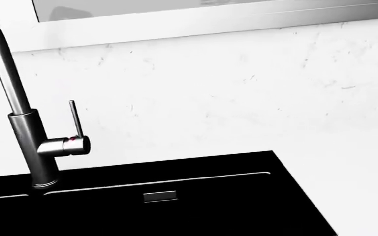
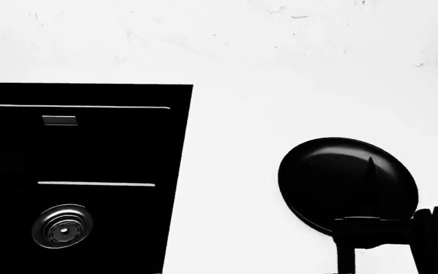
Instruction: Pick the pan and sponge and place them into the sink. Then turn on the water.
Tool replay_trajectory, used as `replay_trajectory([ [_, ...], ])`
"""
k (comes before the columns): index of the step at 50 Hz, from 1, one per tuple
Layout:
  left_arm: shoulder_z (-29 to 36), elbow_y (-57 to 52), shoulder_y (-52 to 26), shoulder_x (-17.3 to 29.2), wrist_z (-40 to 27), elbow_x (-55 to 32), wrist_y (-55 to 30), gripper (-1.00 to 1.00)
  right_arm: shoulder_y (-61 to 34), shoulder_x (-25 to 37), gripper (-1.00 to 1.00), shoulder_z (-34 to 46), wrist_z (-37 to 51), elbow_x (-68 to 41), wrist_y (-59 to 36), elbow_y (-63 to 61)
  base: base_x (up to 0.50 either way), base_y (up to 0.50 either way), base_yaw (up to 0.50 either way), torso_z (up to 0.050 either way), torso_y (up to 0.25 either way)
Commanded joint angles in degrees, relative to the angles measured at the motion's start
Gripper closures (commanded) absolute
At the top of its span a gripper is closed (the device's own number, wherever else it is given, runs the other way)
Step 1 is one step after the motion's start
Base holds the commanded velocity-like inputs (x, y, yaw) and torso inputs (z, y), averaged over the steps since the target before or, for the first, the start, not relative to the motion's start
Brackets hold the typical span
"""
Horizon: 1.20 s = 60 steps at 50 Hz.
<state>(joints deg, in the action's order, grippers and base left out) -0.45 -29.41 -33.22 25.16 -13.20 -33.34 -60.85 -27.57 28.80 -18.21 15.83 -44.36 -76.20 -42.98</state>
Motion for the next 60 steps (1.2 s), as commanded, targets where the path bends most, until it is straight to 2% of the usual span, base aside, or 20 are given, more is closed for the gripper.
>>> replay_trajectory([
  [1,0.4,0.5,-0.5,-0.1,-0.2,0.1,0.1,-1.0,0.2,0.4,-1.0,-0.5,0.9,-1.2,-1.5,-0.8,0.41,0.37,0.0,0.0,0.0],
  [5,0.3,0.2,0.2,0.2,0.0,0.0,0.4,-1.0,0.0,-0.3,-1.0,-3.0,2.3,-2.5,-3.7,-1.1,0.33,0.23,0.0,0.0,0.0],
  [10,0.9,1.1,-0.5,0.3,0.3,0.1,0.5,-1.0,-2.1,-2.4,-1.0,-9.2,5.9,-8.8,-13.3,-2.6,0.0,0.0,0.0,0.0,0.0],
  [12,1.2,1.5,-1.3,0.5,0.5,0.0,0.2,-1.0,-2.4,0.3,-1.0,-8.7,14.9,-20.0,-13.7,1.4,0.0,0.0,0.0,0.0,0.0],
  [13,1.4,1.4,-1.6,0.5,0.5,0.0,0.1,-1.0,-2.1,3.0,-1.0,-7.5,23.5,-28.6,-13.7,6.1,0.0,0.0,0.0,0.0,0.0],
  [15,2.1,1.7,-2.9,0.3,0.4,0.0,-0.5,-1.0,-1.8,4.7,-1.0,-8.2,34.1,-44.0,-13.2,8.1,0.0,0.0,0.0,0.0,0.0],
  [17,1.6,2.0,-3.2,0.8,0.7,-0.1,-0.3,-1.0,0.8,5.8,-1.0,-9.3,40.6,-52.9,-10.5,9.4,0.0,0.0,0.0,0.0,0.0],
  [22,1.0,2.5,-2.0,0.9,1.0,-0.2,0.6,-1.0,4.1,9.7,-1.0,-5.1,49.9,-65.0,-5.8,10.1,0.0,0.0,0.0,0.0,0.0],
  [26,0.6,2.2,-1.7,0.9,0.9,-0.5,0.5,-1.0,5.8,12.4,-1.0,-3.7,53.9,-71.1,-1.6,11.7,0.0,0.0,0.0,0.0,0.0],
  [32,-0.9,1.7,-0.9,1.9,1.3,-1.2,0.5,-1.0,8.7,12.0,-1.0,-6.3,53.0,-70.6,-1.1,11.9,0.0,0.0,0.0,0.0,0.0],
  [40,0.8,2.4,-2.5,1.5,0.9,-0.6,0.4,-1.0,7.9,10.7,-1.0,-5.0,50.3,-66.5,-2.1,14.7,0.0,0.0,0.0,0.0,0.0],
  [47,0.4,2.2,-1.5,1.8,1.0,-0.8,0.8,-1.0,2.6,8.4,-1.0,3.0,47.8,-59.7,-4.3,21.2,0.0,0.0,0.0,0.0,0.0],
  [60,0.0,1.3,-0.7,2.0,0.9,-1.6,0.6,-1.0,1.2,7.1,-1.0,6.3,38.3,-48.0,-4.3,25.0,0.0,0.0,0.0,0.0,0.0],
])
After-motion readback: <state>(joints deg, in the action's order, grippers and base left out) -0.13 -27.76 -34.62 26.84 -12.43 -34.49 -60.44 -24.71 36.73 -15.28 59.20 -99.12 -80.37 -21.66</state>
